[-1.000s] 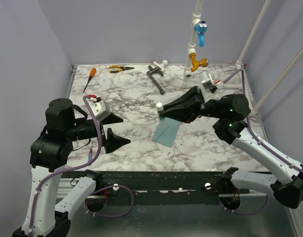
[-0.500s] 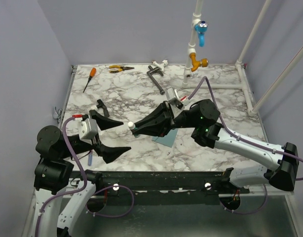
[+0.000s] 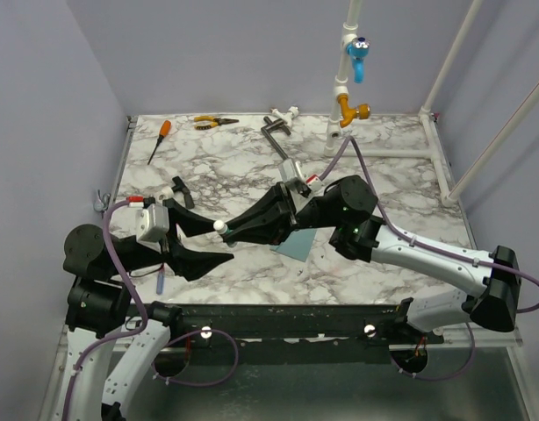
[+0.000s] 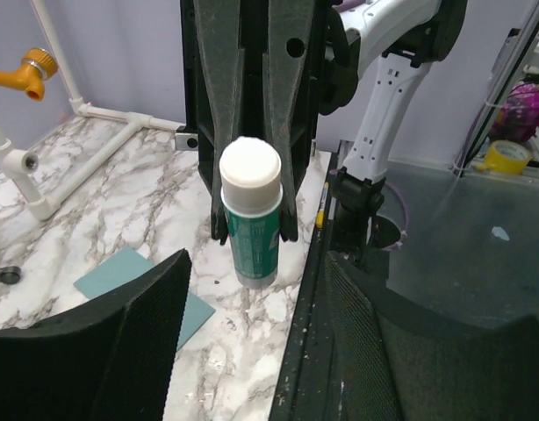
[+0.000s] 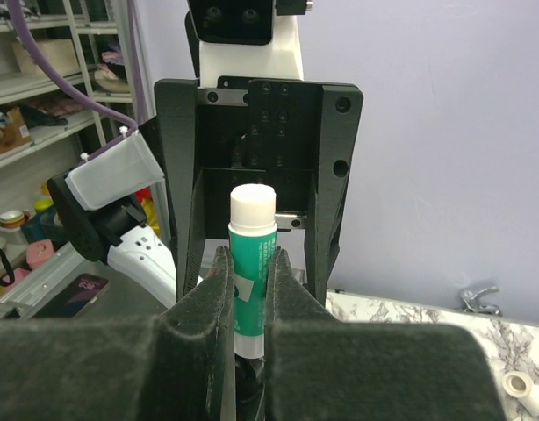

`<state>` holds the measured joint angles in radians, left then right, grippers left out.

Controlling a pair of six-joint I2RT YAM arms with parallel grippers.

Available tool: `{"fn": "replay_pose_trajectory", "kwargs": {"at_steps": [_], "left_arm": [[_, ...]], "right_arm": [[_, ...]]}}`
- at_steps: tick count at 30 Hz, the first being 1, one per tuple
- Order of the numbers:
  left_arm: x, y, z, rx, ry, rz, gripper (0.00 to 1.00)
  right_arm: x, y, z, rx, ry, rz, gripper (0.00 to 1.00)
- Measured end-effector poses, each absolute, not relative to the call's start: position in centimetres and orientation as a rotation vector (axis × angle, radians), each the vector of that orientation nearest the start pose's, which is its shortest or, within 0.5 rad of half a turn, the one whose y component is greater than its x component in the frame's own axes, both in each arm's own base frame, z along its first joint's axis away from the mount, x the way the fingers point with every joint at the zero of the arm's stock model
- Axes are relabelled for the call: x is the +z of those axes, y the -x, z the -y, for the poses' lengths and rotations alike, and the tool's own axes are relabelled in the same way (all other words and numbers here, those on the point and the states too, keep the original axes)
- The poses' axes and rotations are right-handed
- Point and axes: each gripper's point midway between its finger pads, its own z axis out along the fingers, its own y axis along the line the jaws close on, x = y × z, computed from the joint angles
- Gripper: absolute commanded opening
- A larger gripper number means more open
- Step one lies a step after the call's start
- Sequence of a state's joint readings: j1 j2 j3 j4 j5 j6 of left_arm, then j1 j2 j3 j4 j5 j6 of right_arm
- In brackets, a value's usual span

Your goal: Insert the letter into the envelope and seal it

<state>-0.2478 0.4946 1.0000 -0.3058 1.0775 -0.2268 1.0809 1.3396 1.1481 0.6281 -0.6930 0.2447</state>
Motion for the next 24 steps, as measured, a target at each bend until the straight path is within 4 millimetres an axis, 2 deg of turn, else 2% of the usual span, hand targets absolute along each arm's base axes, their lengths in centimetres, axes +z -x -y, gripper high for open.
{"fn": "replay_pose_trajectory", "kwargs": {"at_steps": [7, 13, 14, 17, 19, 24], "left_arm": [[40.5, -8.2, 18.7, -1.137, -0.942, -1.255, 0.57], [40.1, -8.2, 18.9, -1.161, -0.944, -1.263, 0.32], [40.0, -8.2, 18.9, -1.163, -0.946, -1.264, 0.25], [40.1, -8.2, 18.9, -1.162, -0.947, -1.258, 0.15], [40.2, -8.2, 18.9, -1.160, -0.949, -1.253, 0.00], [40.3, -8.2, 18.9, -1.159, -0.950, -1.250, 0.00]], "right_arm": [[42.8, -8.3, -43.0, 1.534, 1.142, -0.829, 0.01], [42.5, -8.3, -43.3, 1.540, 1.143, -0.835, 0.01], [42.6, -8.3, -43.3, 1.542, 1.141, -0.833, 0.01], [42.9, -8.3, -43.2, 1.545, 1.133, -0.825, 0.01], [43.0, -8.3, -43.2, 1.548, 1.129, -0.823, 0.00], [43.0, -8.3, -43.2, 1.552, 1.126, -0.825, 0.01]]}}
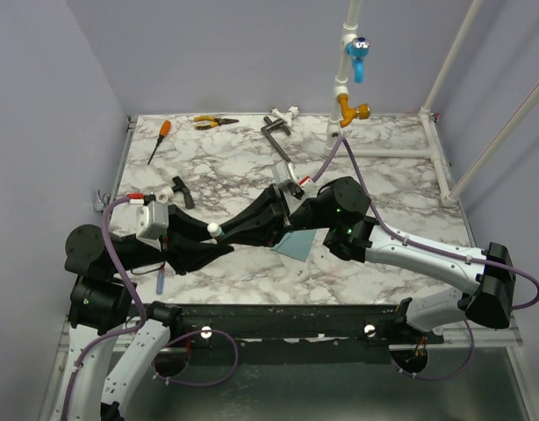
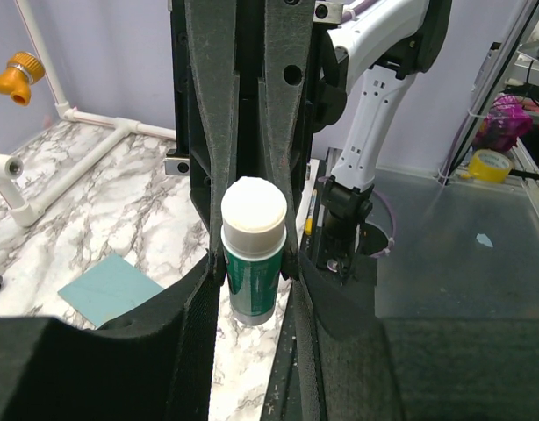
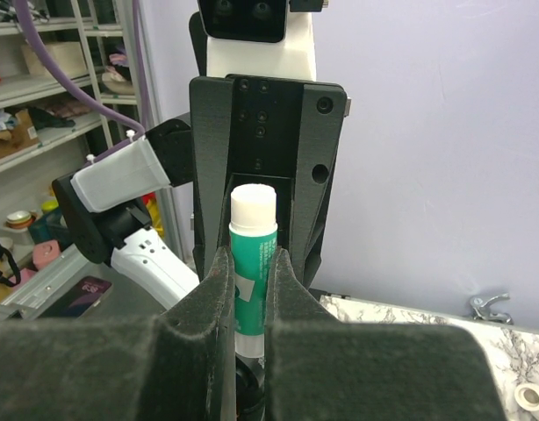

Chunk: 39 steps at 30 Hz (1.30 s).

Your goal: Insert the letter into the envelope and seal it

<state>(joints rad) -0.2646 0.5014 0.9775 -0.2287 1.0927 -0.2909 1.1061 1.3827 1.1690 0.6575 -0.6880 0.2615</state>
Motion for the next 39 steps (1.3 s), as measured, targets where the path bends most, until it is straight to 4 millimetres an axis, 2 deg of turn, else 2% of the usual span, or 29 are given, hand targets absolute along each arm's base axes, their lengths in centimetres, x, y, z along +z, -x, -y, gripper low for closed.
{"fn": "replay_pose_trajectory", "kwargs": {"at_steps": [1, 3, 4, 6, 8, 9, 10, 12, 13, 16, 19, 21, 24, 26, 28, 34, 39], "left_arm": [[40.3, -8.2, 18.9, -1.159, -0.950, -1.249, 0.00], [40.3, -8.1, 18.9, -1.159, -0.951, -1.248, 0.00], [40.3, -8.1, 18.9, -1.158, -0.951, -1.248, 0.00], [40.3, -8.2, 18.9, -1.150, -0.950, -1.244, 0.00], [40.3, -8.1, 18.9, -1.145, -0.958, -1.236, 0.00], [40.3, -8.0, 18.9, -1.146, -0.965, -1.230, 0.00], [40.3, -7.9, 18.9, -1.144, -0.967, -1.227, 0.00], [40.3, -8.0, 18.9, -1.136, -0.971, -1.222, 0.00], [40.2, -8.0, 18.9, -1.134, -0.972, -1.222, 0.00], [40.0, -8.1, 18.9, -1.131, -0.971, -1.229, 0.00], [39.8, -8.4, 18.8, -1.106, -0.967, -1.232, 0.00], [39.3, -9.0, 18.6, -1.068, -0.965, -1.240, 0.00], [38.5, -9.5, 18.5, -1.038, -0.968, -1.258, 0.00], [38.1, -9.8, 18.5, -1.028, -0.969, -1.268, 0.00], [37.8, -10.2, 18.5, -1.013, -0.961, -1.278, 0.00], [37.7, -11.2, 18.1, -0.977, -0.896, -1.313, 0.00], [38.4, -10.8, 18.0, -1.001, -0.852, -1.313, 0.00]], "right_arm": [[43.0, -8.3, -43.2, 1.552, 1.126, -0.825, 0.01], [43.0, -8.3, -43.2, 1.551, 1.126, -0.826, 0.20], [43.0, -8.3, -43.2, 1.551, 1.127, -0.828, 0.33], [43.2, -8.2, -43.2, 1.559, 1.127, -0.837, 0.48], [44.0, -8.3, -43.2, 1.559, 1.118, -0.828, 0.50], [44.3, -8.3, -43.2, 1.562, 1.116, -0.820, 0.48], [44.6, -8.3, -43.3, 1.565, 1.115, -0.816, 0.33], [44.8, -8.2, -43.4, 1.568, 1.116, -0.811, 0.08], [44.8, -8.2, -43.5, 1.573, 1.120, -0.815, 0.04], [44.8, -8.3, -43.6, 1.571, 1.113, -0.822, 0.01], [44.6, -8.8, -43.8, 1.555, 1.099, -0.846, 0.02], [44.3, -9.2, -43.9, 1.546, 1.091, -0.877, 0.19], [43.6, -9.6, -44.2, 1.531, 1.095, -0.922, 0.36], [43.1, -9.7, -44.3, 1.524, 1.100, -0.949, 0.51], [42.6, -9.8, -44.4, 1.519, 1.109, -0.971, 0.61], [42.5, -9.8, -43.5, 1.480, 1.120, -1.004, 0.74], [44.0, -9.9, -40.4, 1.387, 1.054, -0.971, 0.78]]}}
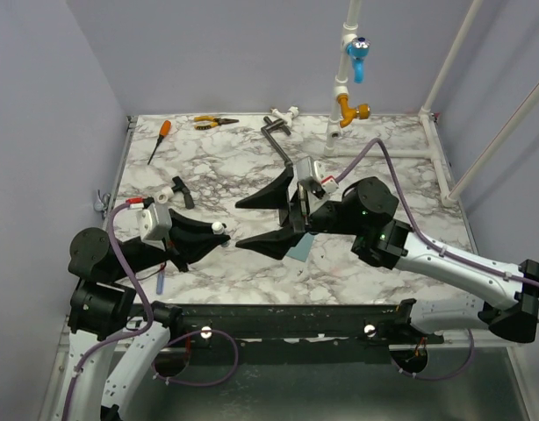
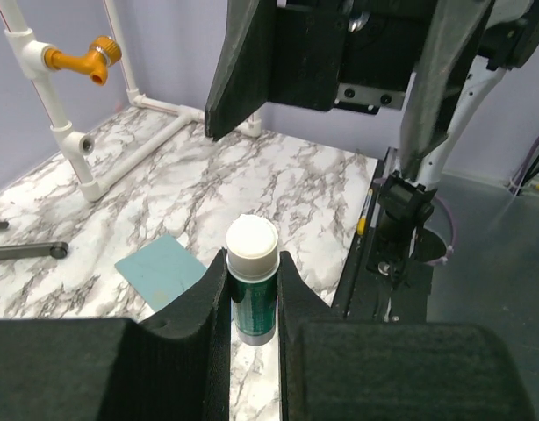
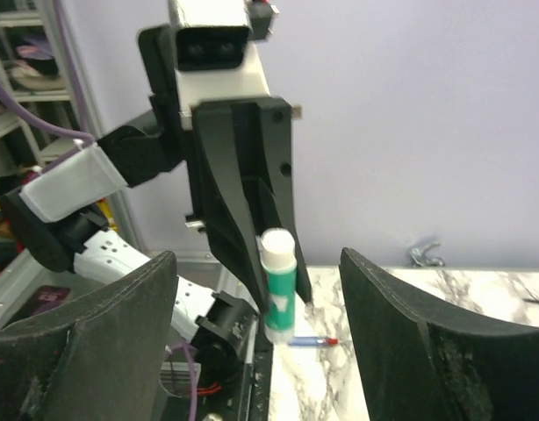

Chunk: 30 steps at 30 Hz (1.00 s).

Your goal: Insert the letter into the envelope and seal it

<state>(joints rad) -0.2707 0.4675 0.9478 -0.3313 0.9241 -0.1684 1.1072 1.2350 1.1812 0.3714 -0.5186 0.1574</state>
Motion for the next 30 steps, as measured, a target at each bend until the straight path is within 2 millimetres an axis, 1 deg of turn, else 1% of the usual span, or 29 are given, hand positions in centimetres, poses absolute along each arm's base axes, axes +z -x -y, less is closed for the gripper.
{"fn": "replay_pose_trajectory", "kwargs": {"at_steps": [1, 3, 6, 8, 9, 11, 12, 14, 17, 18, 19, 21, 22, 27, 30], "left_arm": [[38.6, -10.7, 18.0, -1.004, -0.847, -1.307, 0.00], [39.4, -10.4, 17.9, -1.013, -0.831, -1.289, 0.00], [40.6, -10.1, 17.9, -1.029, -0.810, -1.264, 0.00], [41.5, -9.7, 17.9, -1.044, -0.798, -1.247, 0.00], [41.9, -9.5, 17.8, -1.047, -0.794, -1.237, 0.00], [42.7, -9.1, 17.8, -1.051, -0.791, -1.218, 0.00], [43.1, -8.9, 17.7, -1.053, -0.788, -1.206, 0.00], [43.5, -8.8, 17.7, -1.057, -0.785, -1.198, 0.00], [43.6, -8.7, 17.7, -1.065, -0.780, -1.197, 0.00], [43.7, -8.7, 17.7, -1.066, -0.779, -1.197, 0.00], [43.7, -8.7, 17.7, -1.067, -0.779, -1.196, 0.00], [43.7, -8.6, 17.7, -1.068, -0.778, -1.196, 0.00], [43.7, -8.6, 17.7, -1.070, -0.777, -1.197, 0.00], [43.8, -8.6, 17.7, -1.070, -0.777, -1.194, 0.00], [43.8, -8.6, 17.7, -1.072, -0.776, -1.194, 0.00]], "right_arm": [[43.9, -10.0, -40.0, 1.371, 1.041, -0.973, 0.78], [42.9, -10.4, -40.0, 1.347, 1.033, -0.994, 0.84], [40.1, -11.2, -41.3, 1.335, 1.052, -1.060, 0.85], [37.7, -11.7, -42.3, 1.335, 1.070, -1.115, 0.83], [36.7, -11.9, -42.6, 1.336, 1.077, -1.138, 0.79], [35.4, -11.8, -42.9, 1.349, 1.085, -1.160, 0.74], [35.0, -11.7, -43.0, 1.360, 1.089, -1.163, 0.74], [35.4, -11.3, -43.1, 1.385, 1.091, -1.139, 0.76], [36.6, -10.6, -43.0, 1.423, 1.095, -1.076, 0.79], [37.0, -10.5, -43.1, 1.432, 1.097, -1.061, 0.77], [37.3, -10.3, -43.1, 1.443, 1.098, -1.047, 0.73], [37.8, -10.1, -43.3, 1.465, 1.103, -1.024, 0.59], [38.1, -10.0, -43.5, 1.478, 1.105, -1.015, 0.55], [38.4, -9.6, -44.1, 1.527, 1.110, -0.998, 0.57], [38.5, -9.4, -44.1, 1.543, 1.117, -0.991, 0.54]]}}
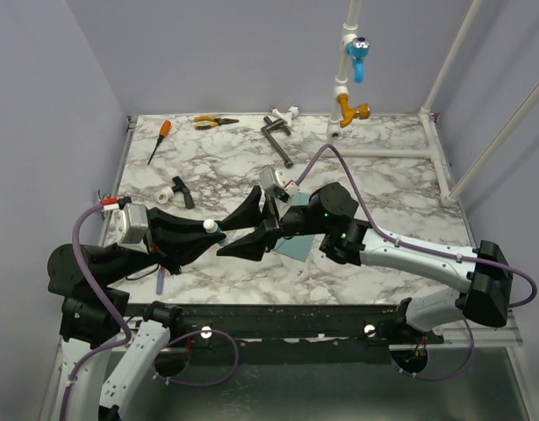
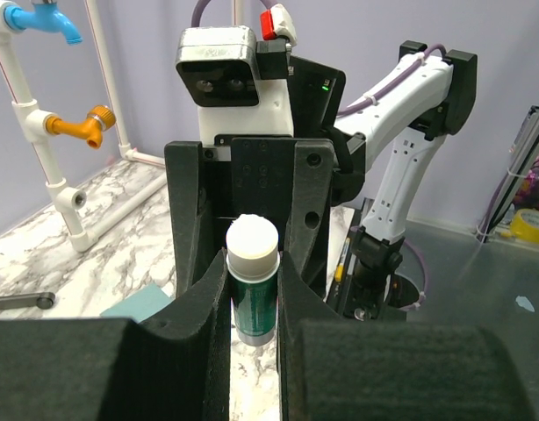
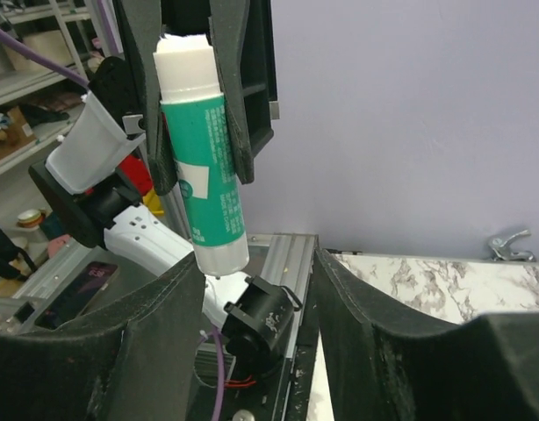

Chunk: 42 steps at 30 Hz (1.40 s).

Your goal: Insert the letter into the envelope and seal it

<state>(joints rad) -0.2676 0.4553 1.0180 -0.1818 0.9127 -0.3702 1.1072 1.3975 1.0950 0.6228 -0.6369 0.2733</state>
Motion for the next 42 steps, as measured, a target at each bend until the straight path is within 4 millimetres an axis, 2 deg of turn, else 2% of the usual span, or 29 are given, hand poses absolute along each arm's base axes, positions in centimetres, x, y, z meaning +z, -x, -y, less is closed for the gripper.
{"fn": "replay_pose_trajectory", "kwargs": {"at_steps": [3, 5, 8, 12, 13, 19, 25, 32, 38, 39, 40, 41, 42], "left_arm": [[43.8, -8.6, 17.7, -1.072, -0.776, -1.194, 0.00], [43.8, -8.6, 17.7, -1.071, -0.776, -1.194, 0.00], [43.8, -8.6, 17.7, -1.072, -0.776, -1.194, 0.00], [43.8, -8.7, 17.7, -1.067, -0.776, -1.192, 0.00], [43.9, -8.7, 17.7, -1.067, -0.774, -1.191, 0.00], [44.2, -9.2, 17.4, -1.038, -0.744, -1.186, 0.00], [45.4, -11.0, 16.6, -0.932, -0.688, -1.189, 0.00], [46.7, -13.6, 14.9, -0.770, -0.593, -1.170, 0.00], [45.9, -14.7, 14.5, -0.733, -0.567, -1.197, 0.00], [45.6, -14.9, 14.5, -0.731, -0.565, -1.206, 0.00], [45.2, -15.1, 14.6, -0.732, -0.564, -1.217, 0.00], [44.9, -15.2, 14.6, -0.733, -0.563, -1.228, 0.00], [44.6, -15.3, 14.6, -0.734, -0.562, -1.237, 0.00]], "right_arm": [[38.9, -9.1, -44.2, 1.560, 1.126, -0.975, 0.59], [39.1, -8.9, -44.2, 1.571, 1.131, -0.965, 0.57], [39.4, -8.7, -44.1, 1.579, 1.138, -0.957, 0.39], [39.8, -8.5, -44.1, 1.586, 1.146, -0.942, 0.03], [39.8, -8.5, -44.1, 1.585, 1.150, -0.943, 0.01], [40.0, -9.1, -44.5, 1.564, 1.138, -0.967, 0.01], [41.1, -11.1, -45.9, 1.483, 0.945, -1.045, 0.01], [42.8, -13.4, -48.6, 1.227, 0.678, -1.159, 0.01], [41.9, -14.7, -48.5, 1.108, 0.646, -1.207, 0.01], [41.6, -15.0, -48.4, 1.087, 0.649, -1.215, 0.02], [41.2, -15.1, -48.3, 1.066, 0.658, -1.218, 0.14], [40.9, -15.2, -48.3, 1.045, 0.673, -1.218, 0.28], [40.6, -15.4, -48.3, 1.022, 0.692, -1.217, 0.48]]}}
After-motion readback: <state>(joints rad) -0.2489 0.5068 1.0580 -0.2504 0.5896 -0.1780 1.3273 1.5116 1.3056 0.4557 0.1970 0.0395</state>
